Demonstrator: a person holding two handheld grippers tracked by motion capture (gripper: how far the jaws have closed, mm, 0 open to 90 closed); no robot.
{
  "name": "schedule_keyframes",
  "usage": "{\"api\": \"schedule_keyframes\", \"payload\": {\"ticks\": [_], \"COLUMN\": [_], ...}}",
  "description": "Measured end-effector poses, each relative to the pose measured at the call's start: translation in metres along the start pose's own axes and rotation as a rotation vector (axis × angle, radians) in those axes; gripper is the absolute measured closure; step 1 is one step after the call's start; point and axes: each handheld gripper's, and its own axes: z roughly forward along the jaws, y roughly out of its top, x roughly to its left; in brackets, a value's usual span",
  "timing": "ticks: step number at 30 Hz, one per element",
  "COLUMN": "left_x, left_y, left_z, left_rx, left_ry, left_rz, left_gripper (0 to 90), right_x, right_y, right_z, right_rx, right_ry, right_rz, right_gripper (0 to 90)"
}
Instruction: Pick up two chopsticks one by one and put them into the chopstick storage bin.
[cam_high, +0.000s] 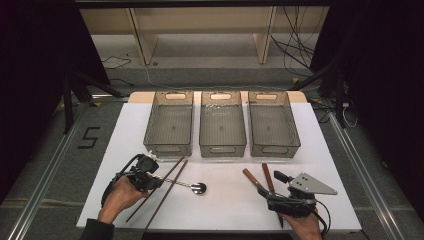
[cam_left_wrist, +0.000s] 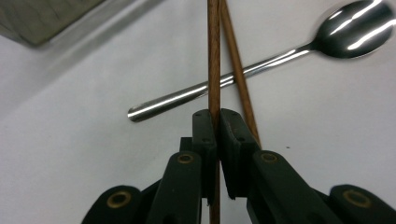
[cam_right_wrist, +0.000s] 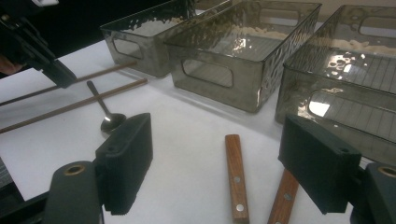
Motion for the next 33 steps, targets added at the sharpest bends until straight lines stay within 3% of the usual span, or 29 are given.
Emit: {"api": "schedule_keyframes", "payload": {"ticks": [6, 12, 23, 33], "left_x": [0.001, 0.008, 0.024, 0.035], "left_y": [0.008, 0.016, 0.034, 0.055], "left_z": [-0.028, -0.037, -0.049, -0.058], "left_rx": [-0.098, -0.18, -0.261, -0.301], "left_ry": [-0.013, -0.033, -0.058, -0.06], "left_rz": [0.017, -0.011, -0.033, -0.053], "left_gripper": [84.5, 84.4, 84.4, 84.5], "right_x": [0.0, 0.0, 0.0, -0.001], "right_y": [0.0, 0.0, 0.0, 0.0], "right_z": [0.0, -0.001, -0.001, -0.002], "right_rx": [-0.004, -0.007, -0.015, -0.022], "right_ry": [0.002, 0.002, 0.006, 0.009], "right_rz": [0.002, 0.003, 0.006, 0.008], "right_gripper": [26.4, 26.4, 26.0, 25.9]}}
